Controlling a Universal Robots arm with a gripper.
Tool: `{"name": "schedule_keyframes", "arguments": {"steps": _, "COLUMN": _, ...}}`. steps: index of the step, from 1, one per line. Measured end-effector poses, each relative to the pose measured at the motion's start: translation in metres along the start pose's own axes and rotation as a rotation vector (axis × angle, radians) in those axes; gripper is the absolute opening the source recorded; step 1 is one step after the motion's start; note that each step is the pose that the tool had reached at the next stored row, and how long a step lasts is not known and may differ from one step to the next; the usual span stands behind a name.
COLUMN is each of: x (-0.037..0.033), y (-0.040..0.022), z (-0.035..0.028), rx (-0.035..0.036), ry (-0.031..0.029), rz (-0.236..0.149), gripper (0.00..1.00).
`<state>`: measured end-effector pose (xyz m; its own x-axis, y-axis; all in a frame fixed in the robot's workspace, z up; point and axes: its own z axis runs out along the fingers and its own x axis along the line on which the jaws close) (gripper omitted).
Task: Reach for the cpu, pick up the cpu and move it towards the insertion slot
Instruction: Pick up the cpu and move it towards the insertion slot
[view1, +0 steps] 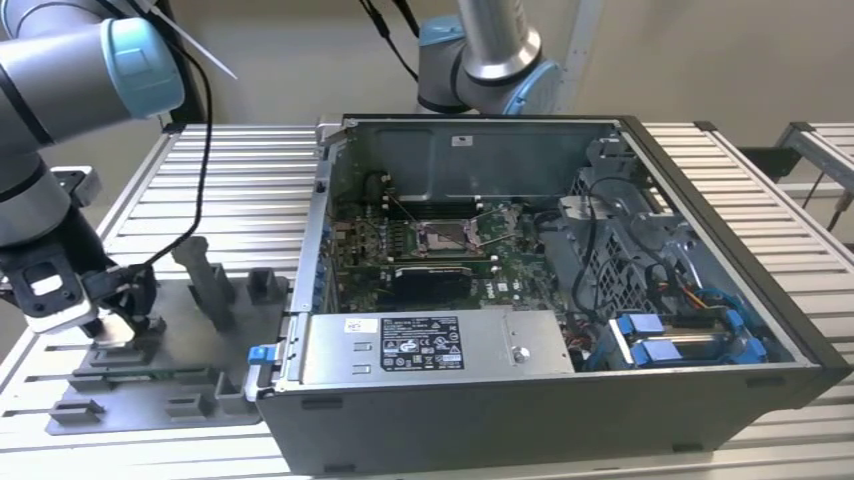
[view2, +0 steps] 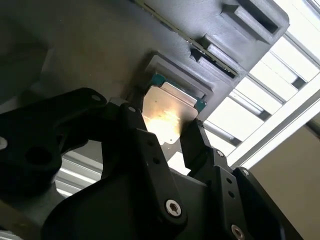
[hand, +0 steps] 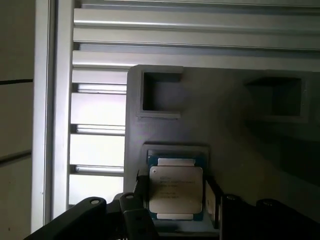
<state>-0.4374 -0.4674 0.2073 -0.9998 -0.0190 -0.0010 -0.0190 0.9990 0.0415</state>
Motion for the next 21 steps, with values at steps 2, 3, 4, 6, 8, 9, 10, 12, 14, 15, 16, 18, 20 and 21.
{"name": "schedule_keyframes", "arguments": {"steps": 2, "x": 0.0, "y": 0.0002, "z": -0.0055, "rx": 0.0, "ry": 0.0005, "rz": 0.0, "gripper": 0.0}}
{"name": "schedule_keyframes", "arguments": {"steps": 3, "x": 0.0, "y": 0.0003, "z": -0.008, "rx": 0.0, "ry": 0.0008, "rz": 0.0, "gripper": 0.0}}
{"name": "schedule_keyframes", "arguments": {"steps": 4, "x": 0.0, "y": 0.0004, "z": -0.0105, "rx": 0.0, "ry": 0.0011, "rz": 0.0, "gripper": 0.0}}
{"name": "schedule_keyframes", "arguments": {"steps": 6, "x": 0.0, "y": 0.0006, "z": -0.014, "rx": 0.0, "ry": 0.0014, "rz": 0.0, "gripper": 0.0}}
{"name": "schedule_keyframes", "arguments": {"steps": 8, "x": 0.0, "y": 0.0008, "z": -0.0188, "rx": -0.0001, "ry": 0.0018, "rz": 0.0, "gripper": 0.0}}
{"name": "schedule_keyframes", "arguments": {"steps": 9, "x": 0.0, "y": 0.0009, "z": -0.0218, "rx": -0.0001, "ry": 0.0021, "rz": 0.0, "gripper": 0.0}}
{"name": "schedule_keyframes", "arguments": {"steps": 10, "x": 0.0, "y": 0.0011, "z": -0.0259, "rx": -0.0002, "ry": 0.0026, "rz": 0.0, "gripper": 0.0}}
{"name": "schedule_keyframes", "arguments": {"steps": 12, "x": -0.0001, "y": 0.0014, "z": -0.0347, "rx": -0.0001, "ry": 0.0035, "rz": 0.0, "gripper": 0.0}}
{"name": "schedule_keyframes", "arguments": {"steps": 14, "x": -0.0001, "y": 0.0017, "z": -0.0437, "rx": 0.0, "ry": 0.0037, "rz": 0.0, "gripper": 0.0}}
{"name": "schedule_keyframes", "arguments": {"steps": 15, "x": -0.0001, "y": 0.0019, "z": -0.0485, "rx": -0.0001, "ry": 0.0037, "rz": 0.001, "gripper": 0.0}}
{"name": "schedule_keyframes", "arguments": {"steps": 16, "x": -0.0001, "y": 0.0021, "z": -0.053, "rx": -0.0002, "ry": 0.0036, "rz": 0.001, "gripper": 0.0}}
{"name": "schedule_keyframes", "arguments": {"steps": 18, "x": -0.0001, "y": 0.0025, "z": -0.0621, "rx": -0.0001, "ry": 0.0036, "rz": 0.001, "gripper": 0.0}}
{"name": "schedule_keyframes", "arguments": {"steps": 20, "x": -0.0001, "y": 0.0029, "z": -0.071, "rx": -0.0001, "ry": 0.0037, "rz": 0.0, "gripper": 0.0}}
{"name": "schedule_keyframes", "arguments": {"steps": 21, "x": -0.0001, "y": 0.003, "z": -0.0755, "rx": -0.0001, "ry": 0.0036, "rz": 0.0, "gripper": 0.0}}
